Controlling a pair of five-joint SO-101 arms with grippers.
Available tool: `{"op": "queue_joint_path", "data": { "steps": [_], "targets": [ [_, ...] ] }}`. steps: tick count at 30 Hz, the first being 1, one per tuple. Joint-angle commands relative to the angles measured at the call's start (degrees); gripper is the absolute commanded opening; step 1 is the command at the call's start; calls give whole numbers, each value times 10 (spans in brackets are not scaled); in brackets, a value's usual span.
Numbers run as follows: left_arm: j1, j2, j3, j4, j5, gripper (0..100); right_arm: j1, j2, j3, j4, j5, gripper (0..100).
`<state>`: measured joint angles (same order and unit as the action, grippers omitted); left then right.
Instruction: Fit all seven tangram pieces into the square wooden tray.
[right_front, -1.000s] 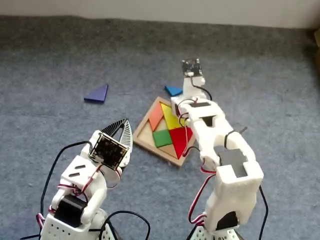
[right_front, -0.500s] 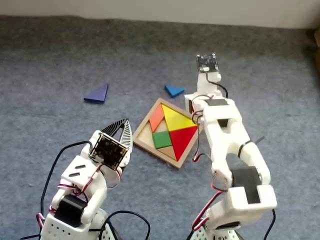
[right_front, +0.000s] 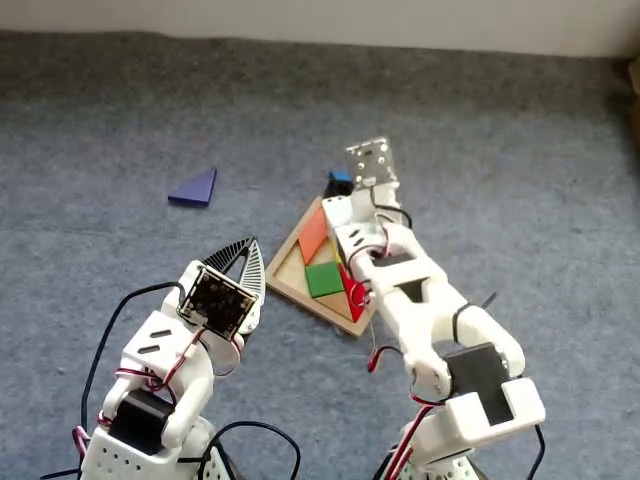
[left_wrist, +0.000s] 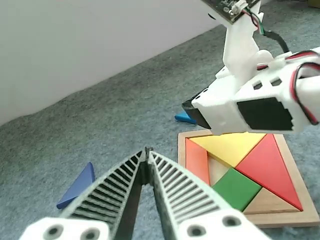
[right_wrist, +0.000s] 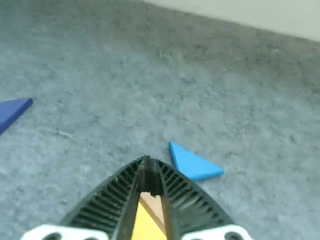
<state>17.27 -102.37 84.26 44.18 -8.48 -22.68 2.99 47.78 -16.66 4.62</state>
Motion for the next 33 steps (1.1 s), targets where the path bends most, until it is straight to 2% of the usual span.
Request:
{"op": "queue_joint_path", "data": {
  "steps": [1, 8, 11, 15, 20, 33],
  "targets": [
    [10, -18, -23, 3, -4, 7, -5, 54, -36, -49, 3, 5],
    [33, -18, -23, 11, -4, 7, 35, 251, -202, -85, 3, 5],
    [38, -18, -28, 19, -4, 7, 50, 258, -247, -85, 3, 5],
    [38, -18, -28, 19, -4, 7, 46, 207, -209, -90, 2, 5],
    [37, -18, -28, 19, -4, 7, 50, 158, -147, -168, 2, 5],
    [37, -18, -28, 19, -4, 7, 45, 193, -136, -160, 2, 5]
  ]
}}
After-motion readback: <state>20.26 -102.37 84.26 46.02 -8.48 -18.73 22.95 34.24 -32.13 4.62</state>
